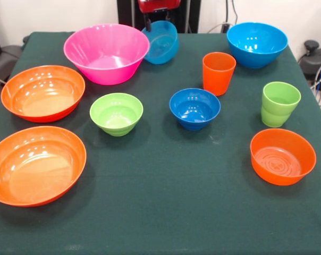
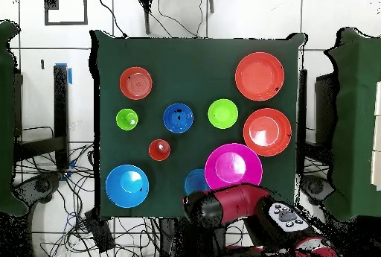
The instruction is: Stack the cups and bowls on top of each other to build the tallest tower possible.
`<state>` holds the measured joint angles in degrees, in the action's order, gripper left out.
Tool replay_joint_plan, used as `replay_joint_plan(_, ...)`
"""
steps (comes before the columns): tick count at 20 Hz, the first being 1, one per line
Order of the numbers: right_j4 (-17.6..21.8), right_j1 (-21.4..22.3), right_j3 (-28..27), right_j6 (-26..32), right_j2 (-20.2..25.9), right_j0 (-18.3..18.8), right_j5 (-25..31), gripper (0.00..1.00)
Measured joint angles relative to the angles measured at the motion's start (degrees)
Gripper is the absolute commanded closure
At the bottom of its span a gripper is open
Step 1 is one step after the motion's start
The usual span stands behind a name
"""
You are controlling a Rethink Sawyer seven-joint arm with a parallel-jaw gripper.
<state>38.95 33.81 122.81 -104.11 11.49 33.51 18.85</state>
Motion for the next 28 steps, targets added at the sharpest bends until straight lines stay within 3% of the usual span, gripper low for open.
replay_joint_plan(28,-0.1,-0.2,0.0,0.0,-1.5,-1.9,-0.5,0.00)
